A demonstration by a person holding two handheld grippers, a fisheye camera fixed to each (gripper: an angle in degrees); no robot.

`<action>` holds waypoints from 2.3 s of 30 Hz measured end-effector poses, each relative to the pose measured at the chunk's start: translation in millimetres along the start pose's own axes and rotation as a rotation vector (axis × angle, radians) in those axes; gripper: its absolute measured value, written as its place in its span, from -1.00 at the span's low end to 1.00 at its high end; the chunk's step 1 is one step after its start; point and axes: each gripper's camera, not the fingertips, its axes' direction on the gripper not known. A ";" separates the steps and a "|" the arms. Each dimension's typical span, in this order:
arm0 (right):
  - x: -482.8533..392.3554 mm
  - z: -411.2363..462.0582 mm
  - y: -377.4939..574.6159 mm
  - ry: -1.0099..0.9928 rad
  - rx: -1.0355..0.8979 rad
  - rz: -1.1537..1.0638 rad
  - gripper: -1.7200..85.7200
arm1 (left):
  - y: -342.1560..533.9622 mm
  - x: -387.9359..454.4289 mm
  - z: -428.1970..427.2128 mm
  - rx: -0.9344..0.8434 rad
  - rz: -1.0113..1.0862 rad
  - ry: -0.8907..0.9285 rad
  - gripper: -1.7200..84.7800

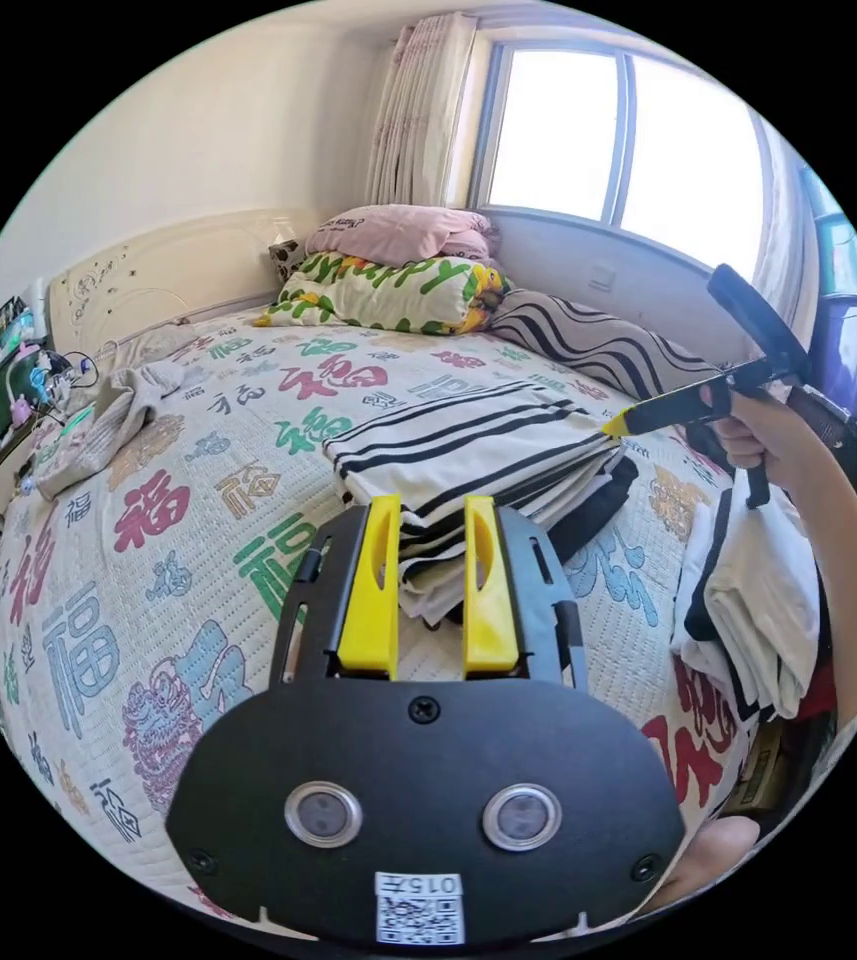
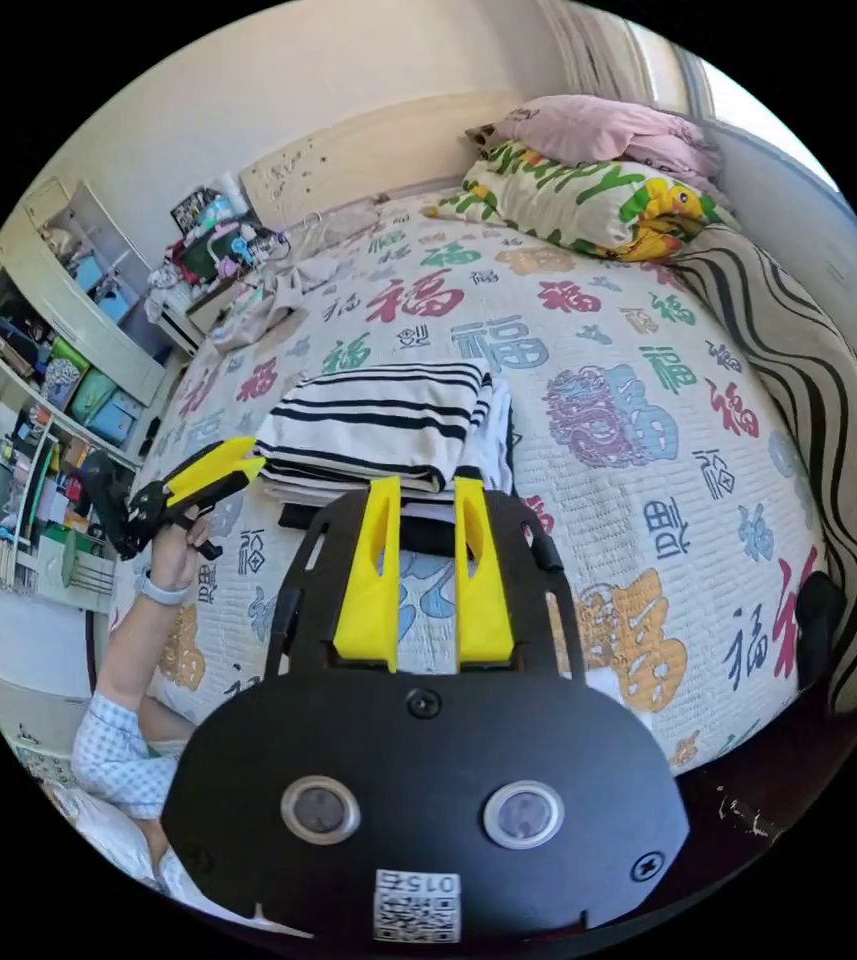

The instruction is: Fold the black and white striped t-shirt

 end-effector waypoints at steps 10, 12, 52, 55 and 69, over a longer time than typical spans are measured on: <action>-6.8 -86.4 86.6 -0.291 0.402 -0.050 -0.97 | 28.4 -1.2 -63.0 0.084 -0.033 0.168 -0.98; -19.3 -114.0 110.9 -0.376 0.480 -0.085 -0.97 | 39.0 -4.2 -103.9 0.166 -0.050 0.202 -0.98; -337.3 128.0 316.4 -0.394 -0.003 -0.679 -0.63 | 493.5 -270.7 -547.0 0.071 -0.522 -0.150 -0.61; -338.5 154.7 322.2 -0.303 -0.133 -0.669 -0.60 | 495.3 -289.6 -507.3 -0.048 -0.539 -0.017 -0.57; -325.0 122.6 365.9 -0.486 0.209 -0.715 -0.87 | 462.8 -272.0 -469.5 -0.135 -0.394 -0.254 -0.75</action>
